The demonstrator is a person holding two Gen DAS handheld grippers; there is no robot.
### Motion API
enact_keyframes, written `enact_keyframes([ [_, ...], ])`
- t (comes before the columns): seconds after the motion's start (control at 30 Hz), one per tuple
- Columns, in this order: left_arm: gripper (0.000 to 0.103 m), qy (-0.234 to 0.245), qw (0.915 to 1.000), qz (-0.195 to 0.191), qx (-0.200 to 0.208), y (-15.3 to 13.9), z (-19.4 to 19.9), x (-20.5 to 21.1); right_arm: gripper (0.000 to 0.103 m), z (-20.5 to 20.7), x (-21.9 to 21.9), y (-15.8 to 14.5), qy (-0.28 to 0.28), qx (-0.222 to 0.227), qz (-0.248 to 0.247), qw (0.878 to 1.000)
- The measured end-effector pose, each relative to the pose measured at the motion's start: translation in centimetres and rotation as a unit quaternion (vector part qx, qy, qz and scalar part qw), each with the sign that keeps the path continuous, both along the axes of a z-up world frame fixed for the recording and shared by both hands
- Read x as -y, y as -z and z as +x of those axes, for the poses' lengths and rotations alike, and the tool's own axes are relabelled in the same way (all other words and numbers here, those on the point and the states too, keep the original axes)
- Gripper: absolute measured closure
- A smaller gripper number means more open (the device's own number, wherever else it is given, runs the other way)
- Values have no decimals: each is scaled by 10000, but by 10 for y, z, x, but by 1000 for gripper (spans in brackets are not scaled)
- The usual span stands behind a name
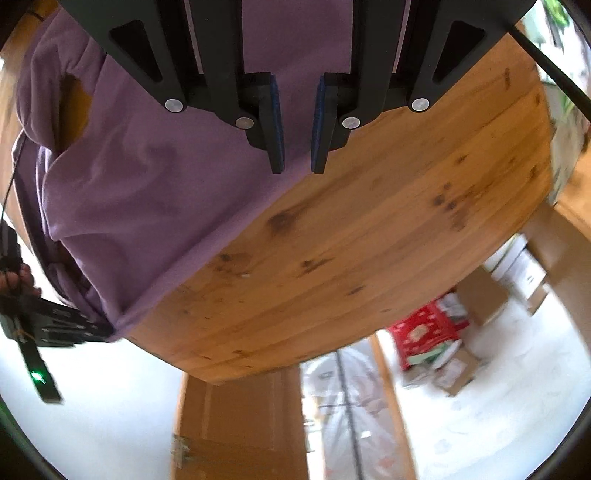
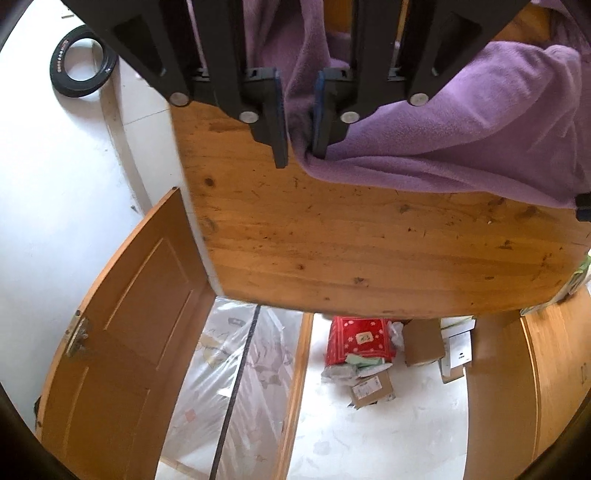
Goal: Fold clothes
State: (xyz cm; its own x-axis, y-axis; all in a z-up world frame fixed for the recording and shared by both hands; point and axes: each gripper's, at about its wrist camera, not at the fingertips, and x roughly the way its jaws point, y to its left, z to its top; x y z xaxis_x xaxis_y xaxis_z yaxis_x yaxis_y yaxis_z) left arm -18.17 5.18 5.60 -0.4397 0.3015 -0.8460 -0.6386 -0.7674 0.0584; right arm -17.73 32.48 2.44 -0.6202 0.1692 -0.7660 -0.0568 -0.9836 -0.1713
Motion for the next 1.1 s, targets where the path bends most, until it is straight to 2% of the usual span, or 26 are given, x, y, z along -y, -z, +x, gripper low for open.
enact_keyframes([
  [0.07,87,-128,9998,98,80,-5,6,15,83,8,1,-9,21,-53,81,10000],
  [0.23,87,-353,9992,208,33,-20,37,50,83,34,7,-29,23,-13,294,9996],
  [0.37,87,-518,9979,392,86,-27,71,74,83,51,1,-42,202,73,251,9995],
  [0.5,87,-593,9968,525,59,-31,111,101,83,84,7,-56,197,-34,203,9996],
  [0.57,87,-664,9966,495,22,-30,128,111,83,101,16,-63,24,-159,165,9997],
  [0.67,87,-823,9950,568,18,-29,158,131,83,138,40,-73,-535,-398,-242,9975],
  [0.73,87,-961,9931,675,36,-27,176,144,83,160,61,-76,-943,-478,-481,9932],
  [0.87,87,-1323,9882,765,99,-19,209,165,83,203,109,-70,-1746,-563,-513,9817],
  [1.0,87,-1686,9808,979,90,-13,242,187,81,230,150,-52,-2217,-391,-869,9705],
  [1.1,87,-2110,9685,1323,70,-8,262,210,79,247,186,-32,-2649,-254,-805,9606],
])
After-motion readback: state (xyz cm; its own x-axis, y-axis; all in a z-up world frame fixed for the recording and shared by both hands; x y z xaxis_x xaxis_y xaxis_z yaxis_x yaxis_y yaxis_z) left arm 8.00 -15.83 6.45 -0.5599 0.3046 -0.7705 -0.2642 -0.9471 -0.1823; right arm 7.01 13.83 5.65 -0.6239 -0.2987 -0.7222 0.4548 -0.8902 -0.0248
